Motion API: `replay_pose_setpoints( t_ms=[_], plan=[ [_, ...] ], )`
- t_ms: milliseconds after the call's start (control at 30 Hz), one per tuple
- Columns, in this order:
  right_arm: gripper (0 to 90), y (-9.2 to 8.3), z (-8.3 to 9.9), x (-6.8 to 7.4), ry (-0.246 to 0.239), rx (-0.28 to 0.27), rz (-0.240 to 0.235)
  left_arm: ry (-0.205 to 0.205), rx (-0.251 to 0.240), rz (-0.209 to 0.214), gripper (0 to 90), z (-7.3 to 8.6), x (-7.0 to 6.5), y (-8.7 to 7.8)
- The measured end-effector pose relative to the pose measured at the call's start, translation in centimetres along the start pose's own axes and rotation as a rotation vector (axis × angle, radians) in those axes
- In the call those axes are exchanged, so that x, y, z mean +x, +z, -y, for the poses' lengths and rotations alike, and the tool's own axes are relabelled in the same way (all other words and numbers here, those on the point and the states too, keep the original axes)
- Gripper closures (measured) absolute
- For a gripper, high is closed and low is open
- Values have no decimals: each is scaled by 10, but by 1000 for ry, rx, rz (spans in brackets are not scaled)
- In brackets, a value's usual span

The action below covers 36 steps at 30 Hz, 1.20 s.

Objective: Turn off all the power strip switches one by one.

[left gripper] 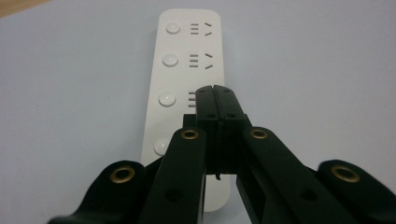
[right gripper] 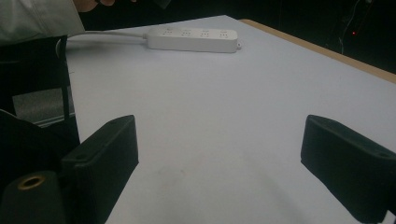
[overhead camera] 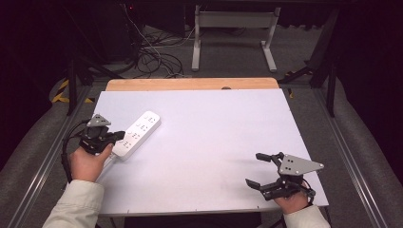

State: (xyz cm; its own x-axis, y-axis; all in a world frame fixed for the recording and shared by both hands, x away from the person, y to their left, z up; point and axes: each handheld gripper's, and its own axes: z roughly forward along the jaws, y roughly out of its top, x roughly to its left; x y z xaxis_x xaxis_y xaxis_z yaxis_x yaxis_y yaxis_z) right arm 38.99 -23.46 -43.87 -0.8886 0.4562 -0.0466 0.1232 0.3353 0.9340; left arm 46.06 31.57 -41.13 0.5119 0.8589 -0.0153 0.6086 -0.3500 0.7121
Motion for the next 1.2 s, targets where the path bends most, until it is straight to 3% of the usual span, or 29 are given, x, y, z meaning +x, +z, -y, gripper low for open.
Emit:
replay_pose_setpoints(
  t_ms=[333, 667, 1200],
  plan=[
    [118, 0, 0, 0, -4, 2, -8, -50, 38, -37, 900, 3, 14, 12],
    [118, 0, 0, 0, -5, 1, -10, -52, 77, -53, 900, 10, 22, 25],
    [118, 1, 1, 0, -6, 2, -16, -44, 118, -57, 900, 12, 21, 37]
  ],
)
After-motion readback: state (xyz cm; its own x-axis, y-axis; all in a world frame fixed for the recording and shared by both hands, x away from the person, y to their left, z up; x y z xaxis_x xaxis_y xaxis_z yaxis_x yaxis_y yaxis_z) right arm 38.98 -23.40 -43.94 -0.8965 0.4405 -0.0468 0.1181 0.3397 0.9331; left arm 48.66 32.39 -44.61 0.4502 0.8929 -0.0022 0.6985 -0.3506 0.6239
